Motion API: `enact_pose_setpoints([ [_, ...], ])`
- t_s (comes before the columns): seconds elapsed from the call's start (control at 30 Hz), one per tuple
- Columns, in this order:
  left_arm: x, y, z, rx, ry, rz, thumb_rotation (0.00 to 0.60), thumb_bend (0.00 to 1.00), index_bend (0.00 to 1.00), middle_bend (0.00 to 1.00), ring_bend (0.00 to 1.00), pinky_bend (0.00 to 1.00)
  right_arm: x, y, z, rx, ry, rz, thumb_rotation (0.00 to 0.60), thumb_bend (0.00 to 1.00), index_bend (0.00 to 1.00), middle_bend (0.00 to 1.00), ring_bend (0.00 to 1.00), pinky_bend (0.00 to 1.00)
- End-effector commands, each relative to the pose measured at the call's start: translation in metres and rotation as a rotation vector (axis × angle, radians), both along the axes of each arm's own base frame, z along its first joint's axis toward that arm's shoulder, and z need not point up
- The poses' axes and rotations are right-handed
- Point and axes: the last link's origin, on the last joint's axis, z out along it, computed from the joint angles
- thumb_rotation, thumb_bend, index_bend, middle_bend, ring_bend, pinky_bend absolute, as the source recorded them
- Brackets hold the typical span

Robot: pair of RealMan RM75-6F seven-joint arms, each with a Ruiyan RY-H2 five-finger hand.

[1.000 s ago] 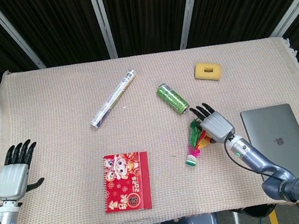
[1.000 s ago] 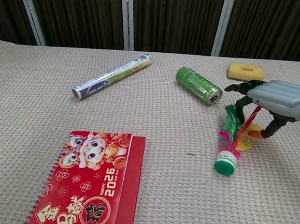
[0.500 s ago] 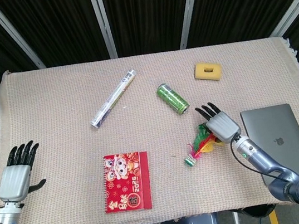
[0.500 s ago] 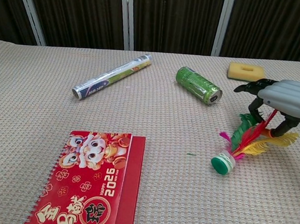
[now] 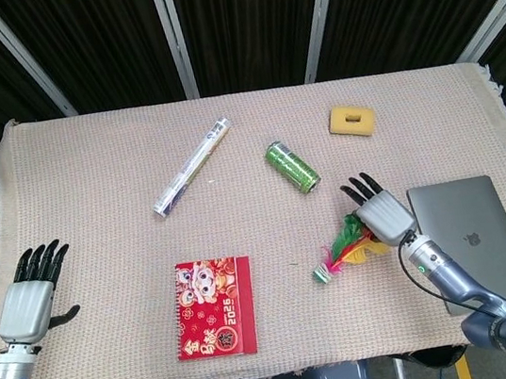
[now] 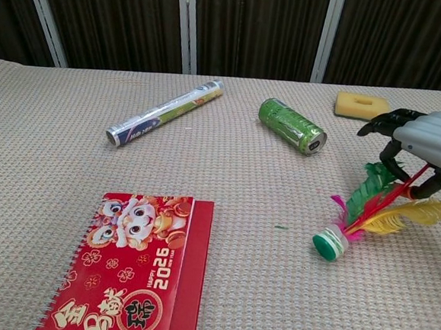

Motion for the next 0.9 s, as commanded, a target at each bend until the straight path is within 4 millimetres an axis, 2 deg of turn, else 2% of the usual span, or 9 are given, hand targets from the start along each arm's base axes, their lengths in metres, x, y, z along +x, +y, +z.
enact_pose_setpoints([
  [0.03,0.001,-0.002,0.002,-0.006,-0.012,-0.008,0.600,0.01,0.00,0.00,0.00,0.00,0.010,0.014,0.015,-0.042,0.018,0.034,0.600,0.35,0.75,0.11,0.00,0.00],
  [0.5,0.004,-0.010,0.011,-0.056,-0.072,-0.050,0.600,0.01,0.00,0.00,0.00,0.00,0.053,0.088,0.039,-0.127,0.094,0.121,0.600,0.35,0.70,0.10,0.00,0.00],
  [0.6,0.004,-0.012,0.012,-0.073,-0.082,-0.060,0.600,0.01,0.00,0.00,0.00,0.00,0.061,0.102,0.038,-0.152,0.106,0.136,0.600,0.35,0.64,0.06,0.00,0.00],
  [0.73,0.005,-0.014,0.015,-0.081,-0.095,-0.069,0.600,0.01,0.00,0.00,0.00,0.00,0.067,0.117,0.035,-0.153,0.132,0.131,0.600,0.33,0.49,0.00,0.00,0.00],
  [0.9,0.006,-0.018,0.018,-0.091,-0.110,-0.082,0.600,0.01,0.00,0.00,0.00,0.00,0.076,0.133,0.030,-0.141,0.142,0.142,0.600,0.29,0.41,0.00,0.00,0.00],
])
